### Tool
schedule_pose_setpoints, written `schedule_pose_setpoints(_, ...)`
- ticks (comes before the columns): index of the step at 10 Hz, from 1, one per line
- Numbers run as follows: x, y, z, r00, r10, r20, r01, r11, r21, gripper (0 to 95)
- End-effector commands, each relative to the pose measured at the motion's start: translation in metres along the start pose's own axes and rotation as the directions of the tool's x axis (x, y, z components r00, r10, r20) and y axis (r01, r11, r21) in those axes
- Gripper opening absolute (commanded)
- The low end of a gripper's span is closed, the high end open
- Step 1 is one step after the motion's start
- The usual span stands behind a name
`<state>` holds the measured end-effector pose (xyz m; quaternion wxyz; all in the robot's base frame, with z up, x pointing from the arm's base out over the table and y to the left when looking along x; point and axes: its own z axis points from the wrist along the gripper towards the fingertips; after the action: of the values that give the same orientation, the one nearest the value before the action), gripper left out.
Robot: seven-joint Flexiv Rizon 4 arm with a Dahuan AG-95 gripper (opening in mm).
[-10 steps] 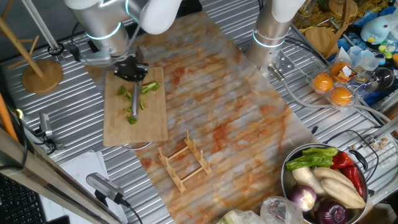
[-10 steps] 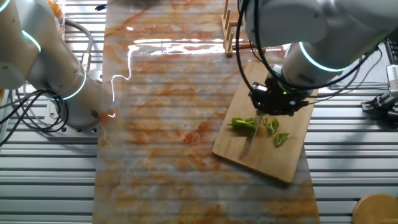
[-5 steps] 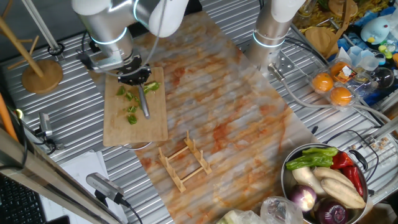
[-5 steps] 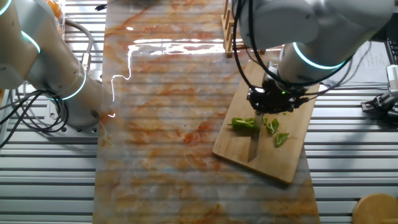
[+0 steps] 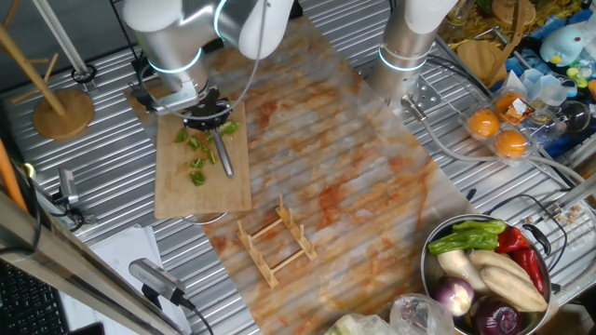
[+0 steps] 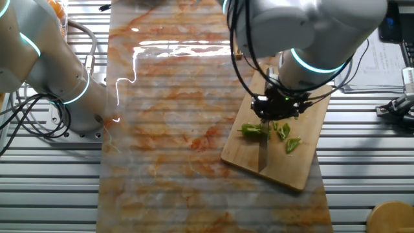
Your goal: Chop the chili peppers
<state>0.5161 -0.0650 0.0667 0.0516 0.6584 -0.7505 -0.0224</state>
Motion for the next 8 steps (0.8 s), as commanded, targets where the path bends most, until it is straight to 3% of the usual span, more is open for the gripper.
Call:
schedule_pose_setpoints(1, 0.0, -0.002, 0.001, 1.0, -0.004, -0.013, 0.004, 1.0, 0.014, 0.0)
schedule_pose_setpoints(2, 0.0, -0.003, 0.001, 1.0, 0.002, -0.025, -0.001, 1.0, 0.026, 0.0)
schedule_pose_setpoints(4, 0.0, -0.007, -0.001, 1.0, 0.007, -0.02, -0.006, 0.999, 0.04, 0.0)
schedule_pose_setpoints(6, 0.001, -0.02, -0.006, 1.0, 0.004, -0.019, -0.003, 0.998, 0.056, 0.0)
schedule_pose_setpoints(8, 0.0, -0.036, -0.002, 1.0, 0.014, -0.014, -0.013, 0.997, 0.07, 0.0)
